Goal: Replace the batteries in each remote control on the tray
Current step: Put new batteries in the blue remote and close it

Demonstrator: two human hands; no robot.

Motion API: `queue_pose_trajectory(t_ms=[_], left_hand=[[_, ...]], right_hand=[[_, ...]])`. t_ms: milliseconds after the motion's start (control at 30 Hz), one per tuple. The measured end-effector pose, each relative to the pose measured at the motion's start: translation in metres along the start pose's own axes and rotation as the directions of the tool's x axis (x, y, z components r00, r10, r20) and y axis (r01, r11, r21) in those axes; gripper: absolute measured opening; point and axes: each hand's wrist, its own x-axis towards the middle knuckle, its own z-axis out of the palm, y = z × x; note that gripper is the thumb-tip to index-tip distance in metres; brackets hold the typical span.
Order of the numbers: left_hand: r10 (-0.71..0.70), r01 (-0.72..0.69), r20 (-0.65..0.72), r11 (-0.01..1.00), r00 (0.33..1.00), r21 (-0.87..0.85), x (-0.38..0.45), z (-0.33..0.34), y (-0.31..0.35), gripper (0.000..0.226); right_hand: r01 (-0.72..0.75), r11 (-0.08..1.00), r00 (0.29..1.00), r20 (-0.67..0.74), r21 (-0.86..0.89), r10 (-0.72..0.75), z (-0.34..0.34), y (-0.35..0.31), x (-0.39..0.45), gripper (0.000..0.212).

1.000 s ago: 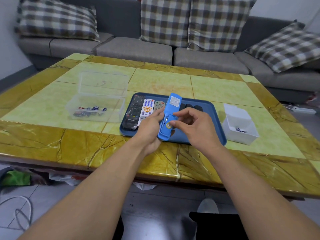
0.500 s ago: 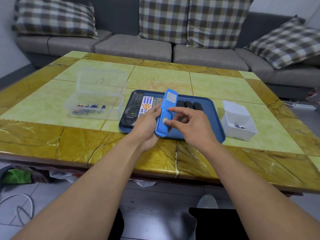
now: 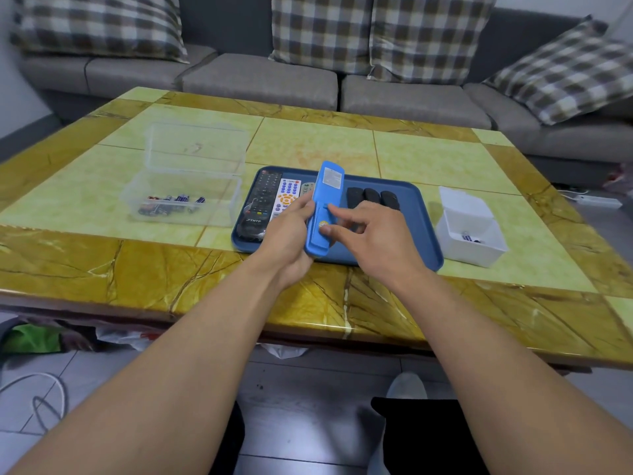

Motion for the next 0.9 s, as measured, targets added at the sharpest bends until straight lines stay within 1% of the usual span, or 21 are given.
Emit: queue_pose_trajectory(t_ms=[67,100,133,167,200,267,333,400,500,533,567,600,633,667,700,733,767,800,900], left_hand=[[0.000,-0.001,-0.014,1.000,1.000,-0.032,0.000,-0.001,0.001,0.038],[0.003,-0.004,-0.025,0.999,1.000,-0.044,-0.001,-0.002,0.002,0.038],[0.005,-0.007,-0.037,0.998,0.999,-0.062,-0.001,-0.003,0.003,0.039],[0.014,-0.017,-0.055,0.997,0.998,-0.069,0.001,-0.003,0.004,0.040],[0.025,-0.030,-0.071,0.997,0.997,-0.070,0.001,-0.003,0.005,0.041],[0.048,-0.051,-0.106,0.998,0.993,-0.025,0.003,-0.004,0.005,0.039],[0.046,-0.046,-0.130,0.999,0.990,-0.003,0.005,-0.002,0.003,0.033],[0.031,-0.030,-0.131,1.000,0.991,0.008,0.003,0.001,0.003,0.035],[0.067,-0.065,-0.088,0.997,0.994,0.031,0.005,-0.001,0.007,0.037],[0.091,-0.086,-0.074,0.994,0.993,0.070,0.004,0.000,0.009,0.033],[0.143,-0.127,-0.077,0.975,0.987,0.182,0.004,-0.001,0.010,0.028],[0.219,-0.177,-0.079,0.916,0.972,0.361,0.005,-0.004,0.011,0.028],[0.318,-0.224,-0.054,0.768,0.946,0.601,0.009,-0.010,0.009,0.034],[0.394,-0.240,0.013,0.533,0.919,0.811,0.014,-0.019,0.006,0.042],[0.406,-0.212,0.084,0.283,0.910,0.935,0.020,-0.029,0.002,0.050],[0.373,-0.164,0.119,0.090,0.920,0.982,0.026,-0.037,-0.003,0.056],[0.325,-0.122,0.125,-0.030,0.938,0.992,0.030,-0.044,-0.008,0.061],[0.287,-0.090,0.116,-0.101,0.951,0.991,0.031,-0.049,-0.012,0.064],[0.237,-0.069,0.129,-0.244,0.963,0.967,0.034,-0.053,-0.019,0.065]], right_hand=[[0.056,0.969,0.996,0.075,-0.243,-0.039,0.001,-0.007,0.000,0.036],[0.082,0.940,0.992,0.117,-0.331,-0.045,0.002,-0.011,-0.001,0.037],[0.091,0.921,0.988,0.150,-0.380,-0.035,0.004,-0.015,-0.002,0.039],[0.080,0.919,0.985,0.173,-0.387,-0.013,0.006,-0.019,-0.005,0.041],[0.047,0.937,0.982,0.188,-0.345,0.020,0.009,-0.022,-0.008,0.044],[-0.075,0.987,0.976,0.192,-0.145,0.103,0.016,-0.026,-0.014,0.053],[-0.222,0.972,0.964,0.165,0.070,0.209,0.023,-0.028,-0.013,0.055],[-0.355,0.910,0.933,0.141,0.215,0.331,0.029,-0.026,-0.007,0.045],[-0.504,0.754,0.861,0.178,0.421,0.476,0.040,-0.017,0.004,0.038],[-0.529,0.715,0.843,0.186,0.456,0.505,0.042,-0.013,0.008,0.039],[-0.551,0.694,0.826,0.185,0.464,0.532,0.045,-0.009,0.011,0.041],[-0.567,0.687,0.813,0.176,0.454,0.555,0.046,-0.005,0.015,0.044],[-0.583,0.691,0.801,0.160,0.427,0.577,0.048,0.000,0.019,0.046],[-0.595,0.706,0.794,0.139,0.385,0.592,0.049,0.003,0.022,0.048],[-0.599,0.730,0.793,0.115,0.331,0.598,0.051,0.007,0.025,0.048],[-0.598,0.753,0.797,0.101,0.275,0.596,0.053,0.010,0.026,0.047],[-0.591,0.772,0.804,0.094,0.232,0.587,0.054,0.012,0.029,0.045],[-0.582,0.788,0.812,0.093,0.200,0.577,0.056,0.013,0.031,0.043],[-0.537,0.841,0.843,0.089,0.071,0.531,0.058,0.013,0.039,0.037]])
